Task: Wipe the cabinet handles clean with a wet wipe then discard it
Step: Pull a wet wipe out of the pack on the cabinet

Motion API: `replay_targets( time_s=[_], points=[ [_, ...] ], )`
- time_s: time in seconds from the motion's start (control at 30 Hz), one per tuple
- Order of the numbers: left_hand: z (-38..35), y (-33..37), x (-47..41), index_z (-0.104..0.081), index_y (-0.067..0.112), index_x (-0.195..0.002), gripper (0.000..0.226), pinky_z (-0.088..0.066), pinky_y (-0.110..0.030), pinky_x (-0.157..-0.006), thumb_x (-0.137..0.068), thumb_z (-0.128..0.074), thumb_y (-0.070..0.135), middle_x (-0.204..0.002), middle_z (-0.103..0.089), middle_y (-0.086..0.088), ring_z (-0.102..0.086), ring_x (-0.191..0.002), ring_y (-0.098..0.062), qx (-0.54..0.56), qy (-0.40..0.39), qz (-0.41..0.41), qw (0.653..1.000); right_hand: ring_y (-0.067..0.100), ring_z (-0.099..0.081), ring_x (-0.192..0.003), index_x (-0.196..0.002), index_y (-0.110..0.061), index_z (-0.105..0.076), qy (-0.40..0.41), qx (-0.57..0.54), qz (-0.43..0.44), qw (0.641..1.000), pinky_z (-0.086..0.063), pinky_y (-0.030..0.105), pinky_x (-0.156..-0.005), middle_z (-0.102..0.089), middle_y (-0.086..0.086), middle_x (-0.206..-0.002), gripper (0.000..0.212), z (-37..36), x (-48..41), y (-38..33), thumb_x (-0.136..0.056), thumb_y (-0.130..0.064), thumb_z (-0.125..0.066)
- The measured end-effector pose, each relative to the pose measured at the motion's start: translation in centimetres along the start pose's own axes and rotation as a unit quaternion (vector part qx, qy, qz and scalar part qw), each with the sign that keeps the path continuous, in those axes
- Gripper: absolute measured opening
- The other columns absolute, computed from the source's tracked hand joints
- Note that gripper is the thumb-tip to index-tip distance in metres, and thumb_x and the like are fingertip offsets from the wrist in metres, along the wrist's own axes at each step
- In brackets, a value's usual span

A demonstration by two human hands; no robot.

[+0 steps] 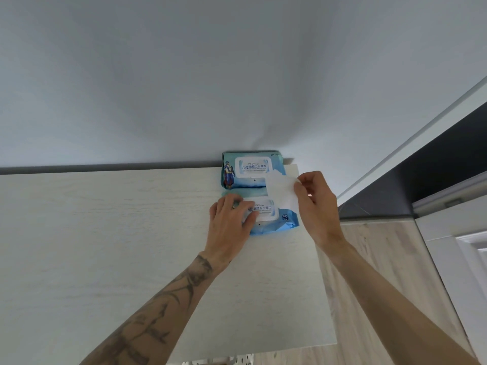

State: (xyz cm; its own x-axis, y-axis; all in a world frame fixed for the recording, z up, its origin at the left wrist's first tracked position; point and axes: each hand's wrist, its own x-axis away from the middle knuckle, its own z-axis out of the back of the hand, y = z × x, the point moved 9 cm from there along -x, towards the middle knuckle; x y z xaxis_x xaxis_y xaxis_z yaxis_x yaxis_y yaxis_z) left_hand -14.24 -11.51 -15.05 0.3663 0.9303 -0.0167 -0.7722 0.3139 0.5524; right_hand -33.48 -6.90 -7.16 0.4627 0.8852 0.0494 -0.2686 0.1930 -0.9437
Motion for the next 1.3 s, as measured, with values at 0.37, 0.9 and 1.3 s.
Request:
replay_targets(
  time_s=[0.37,0.9,1.3],
  points=[
    [0.0,1.5,0.4,-0.075,0.027,-0.128,0.027,-0.030,-0.039,-0.116,-0.106,-0.062,0.035,-0.139,-0.052,0.002,-0.044,-0.135,-0.019,-0.069,0.036,0.070,0.995,-0.008,-0.062,-0.101,-0.119,-0.027,-0.049,-0.007,0.013,-0.029,0.999,-0.063,0.024,-0.070,-0.064,-0.020,-0.115,0.011,-0.8,1.4,2.9,-0.110,-0.023,-0.053],
    [10.6,-1.6,15.7,-0.058,0.023,-0.149,0.042,-0.024,-0.037,-0.127,-0.107,-0.058,0.024,-0.160,-0.044,0.001,-0.034,-0.152,-0.018,-0.101,0.023,-0.001,0.995,0.009,-0.064,-0.102,-0.110,-0.021,-0.077,-0.010,-0.001,0.016,1.000,-0.049,0.013,-0.076,-0.071,-0.011,-0.114,0.017,-2.6,14.5,-2.5,-0.100,-0.012,-0.067],
    [13.3,-5.4,33.1,-0.061,0.019,-0.147,0.043,-0.024,-0.035,-0.122,-0.104,-0.062,0.016,-0.155,-0.050,-0.001,-0.041,-0.148,-0.021,-0.077,0.030,-0.032,0.996,-0.018,-0.060,-0.098,-0.124,-0.025,-0.073,0.023,0.002,0.022,0.999,-0.044,0.001,-0.087,-0.070,-0.014,-0.113,0.031,-3.5,34.1,-1.8,-0.097,-0.009,-0.074]
  ],
)
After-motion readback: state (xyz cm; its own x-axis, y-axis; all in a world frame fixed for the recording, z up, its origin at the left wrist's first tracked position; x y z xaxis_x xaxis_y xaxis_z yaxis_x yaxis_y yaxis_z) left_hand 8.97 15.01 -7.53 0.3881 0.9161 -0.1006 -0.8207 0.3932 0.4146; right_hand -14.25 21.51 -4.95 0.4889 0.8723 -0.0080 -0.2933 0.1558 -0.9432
